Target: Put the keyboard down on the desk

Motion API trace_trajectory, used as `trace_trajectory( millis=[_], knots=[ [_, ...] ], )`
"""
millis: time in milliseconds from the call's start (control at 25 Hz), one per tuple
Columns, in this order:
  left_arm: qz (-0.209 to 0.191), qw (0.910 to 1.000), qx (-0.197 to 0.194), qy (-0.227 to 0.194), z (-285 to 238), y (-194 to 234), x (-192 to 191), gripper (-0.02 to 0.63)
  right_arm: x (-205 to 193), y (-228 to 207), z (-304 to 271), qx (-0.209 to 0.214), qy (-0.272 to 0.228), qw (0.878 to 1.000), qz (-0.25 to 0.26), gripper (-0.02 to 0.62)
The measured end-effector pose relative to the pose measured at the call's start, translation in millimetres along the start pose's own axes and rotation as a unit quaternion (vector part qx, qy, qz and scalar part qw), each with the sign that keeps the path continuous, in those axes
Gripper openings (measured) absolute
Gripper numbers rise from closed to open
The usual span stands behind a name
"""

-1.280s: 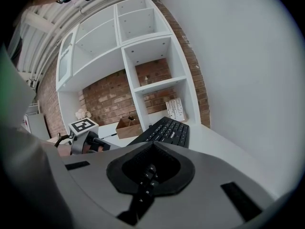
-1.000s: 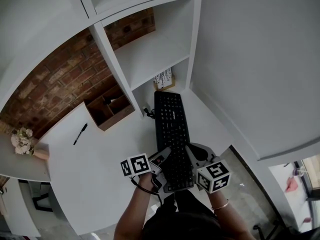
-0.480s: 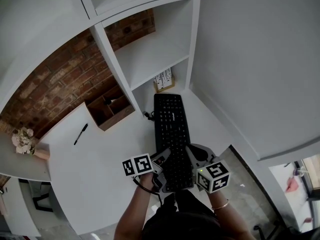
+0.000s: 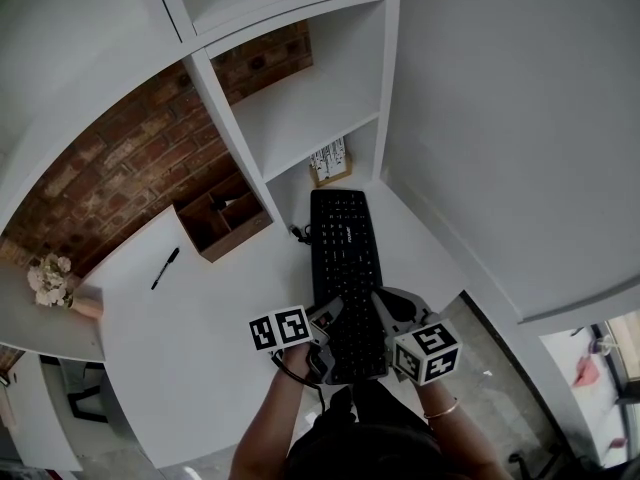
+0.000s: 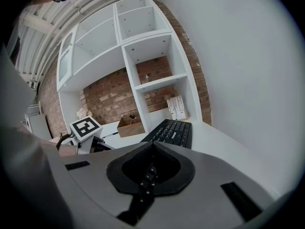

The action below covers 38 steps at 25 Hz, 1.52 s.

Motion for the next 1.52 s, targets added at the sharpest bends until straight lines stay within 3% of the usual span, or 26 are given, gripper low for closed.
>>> trace_trajectory(
  millis=[520,840,1200,1520],
  knots=[
    [-0.024,0.9987,0.042,-0.018,8.2,2.9,1.7,0.210,-1.1,-1.6,3.3,-0.002,-0.001,1.000,-0.002,0.005],
    [-0.062,0.9937,0.073,-0.058,25.9,-1.9,9.6,0.210,-1.8,3.6,4.2,-0.001,-0.003,1.000,-0.004,0.005],
    [-0.146,0.9808,0.083,-0.100,46.8,-21.8,15.8,0.190,1.5,11.7,7.2,-0.003,-0.010,1.000,0.000,0.005],
    [-0.233,0.9596,0.090,-0.128,61.1,-48.0,14.6,0.174,4.9,14.5,14.0,-0.014,-0.015,1.000,0.004,0.005]
  ],
)
Point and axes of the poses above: the fingertips, and each gripper's own axes: z backward along the fingers, y to its left, x out of its top, the point moved 8 cm from there along z, backward along the fingers, and after that the axes turned 14 degrees about z, right-handed, at the moved point
